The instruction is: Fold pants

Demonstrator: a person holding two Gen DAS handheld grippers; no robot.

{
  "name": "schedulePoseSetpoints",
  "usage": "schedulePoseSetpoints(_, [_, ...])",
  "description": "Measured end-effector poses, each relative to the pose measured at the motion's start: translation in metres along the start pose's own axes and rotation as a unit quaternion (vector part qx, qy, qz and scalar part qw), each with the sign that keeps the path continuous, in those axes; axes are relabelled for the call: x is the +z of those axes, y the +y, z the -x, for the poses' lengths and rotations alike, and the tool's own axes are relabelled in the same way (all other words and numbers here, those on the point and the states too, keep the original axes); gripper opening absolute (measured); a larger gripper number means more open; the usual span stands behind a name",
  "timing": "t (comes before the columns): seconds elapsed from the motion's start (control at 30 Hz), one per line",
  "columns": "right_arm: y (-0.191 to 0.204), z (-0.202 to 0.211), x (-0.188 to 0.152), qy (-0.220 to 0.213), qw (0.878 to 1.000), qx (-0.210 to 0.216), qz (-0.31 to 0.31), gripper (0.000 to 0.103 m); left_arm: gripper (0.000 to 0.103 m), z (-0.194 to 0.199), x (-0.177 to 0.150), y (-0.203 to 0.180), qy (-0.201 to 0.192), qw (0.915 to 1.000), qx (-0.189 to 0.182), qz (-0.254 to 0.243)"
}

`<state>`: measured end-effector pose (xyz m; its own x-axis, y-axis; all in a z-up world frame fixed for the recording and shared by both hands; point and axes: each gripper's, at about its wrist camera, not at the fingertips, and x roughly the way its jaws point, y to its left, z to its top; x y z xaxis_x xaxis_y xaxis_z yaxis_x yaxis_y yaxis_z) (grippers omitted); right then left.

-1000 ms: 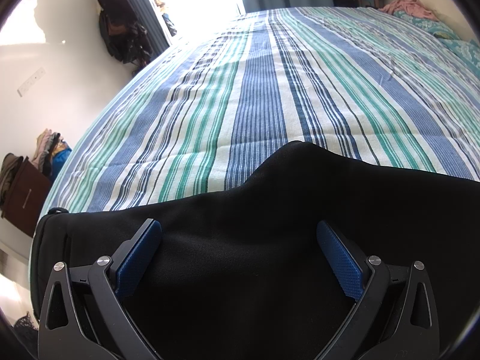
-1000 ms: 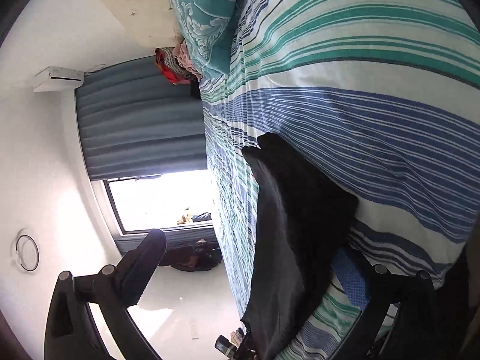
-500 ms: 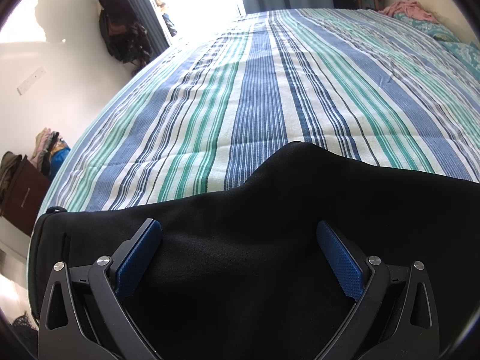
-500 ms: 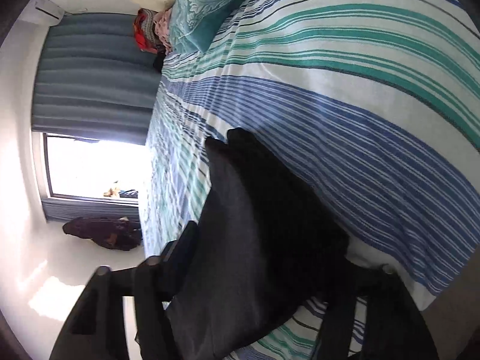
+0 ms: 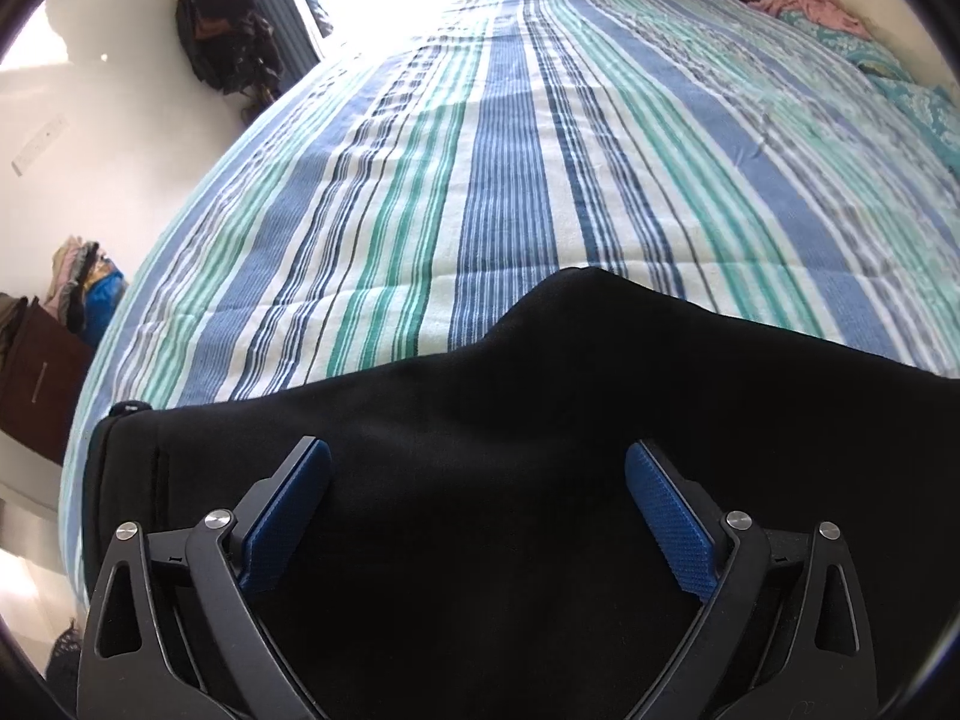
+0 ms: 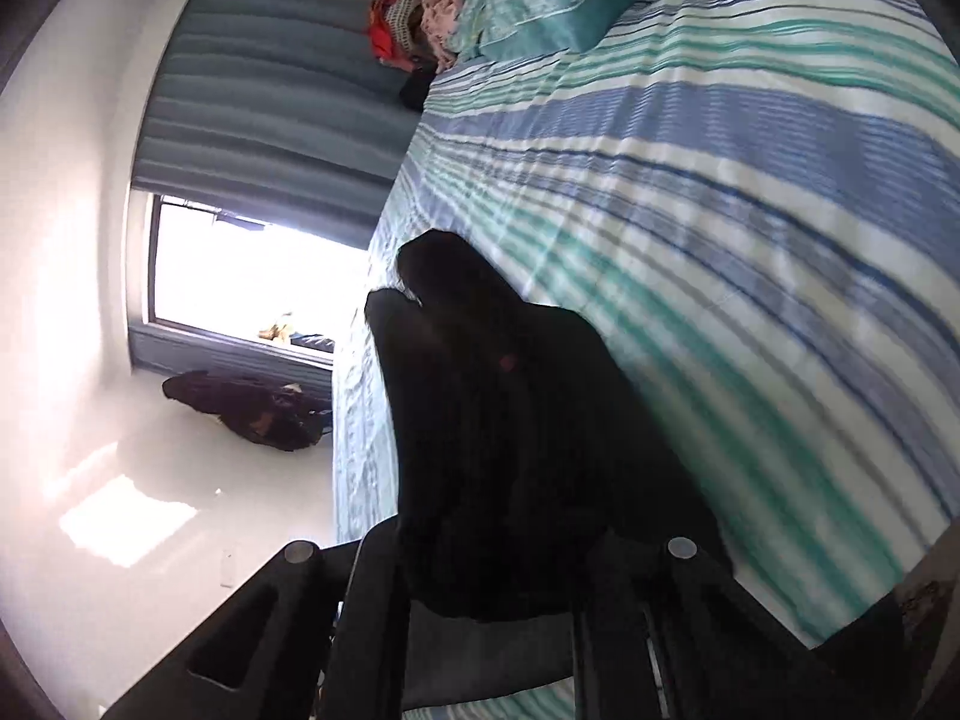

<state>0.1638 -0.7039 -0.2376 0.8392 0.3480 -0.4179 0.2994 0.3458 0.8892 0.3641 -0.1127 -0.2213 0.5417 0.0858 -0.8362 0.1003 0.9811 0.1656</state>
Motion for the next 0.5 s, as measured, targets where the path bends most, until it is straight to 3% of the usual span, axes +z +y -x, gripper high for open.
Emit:
schedulePoseSetpoints(0.1, [0.039, -0.038, -0.044, 0.039, 0.999, 0.031, 0.023, 0.011, 0.098, 0.04, -0.027, 0.022, -0.021, 0.9975, -0.061, 0.03])
schedulePoseSetpoints(0.17, [0.059, -0.071, -0.078, 0.066, 0.996, 0.055, 0.023, 0.011, 0.098, 0.056, -0.052, 0.04, -0.026, 0.995, -0.079, 0.055])
schedulePoseSetpoints(0.3, [0.088, -0.154, -0.154, 0.126, 0.99, 0.056, 0.022, 0.011, 0.098, 0.063, -0.1, 0.075, -0.018, 0.9892, -0.091, 0.114])
schedulePoseSetpoints(0.37, [0.104, -0.191, -0.193, 0.152, 0.986, 0.052, 0.037, 0.011, 0.098, 0.057, -0.104, 0.085, 0.01, 0.9849, -0.11, 0.134])
schedulePoseSetpoints(0.5, [0.144, -0.249, -0.275, 0.203, 0.972, 0.029, 0.114, 0.013, 0.098, 0.061, -0.099, 0.092, -0.013, 0.9854, -0.1, 0.137])
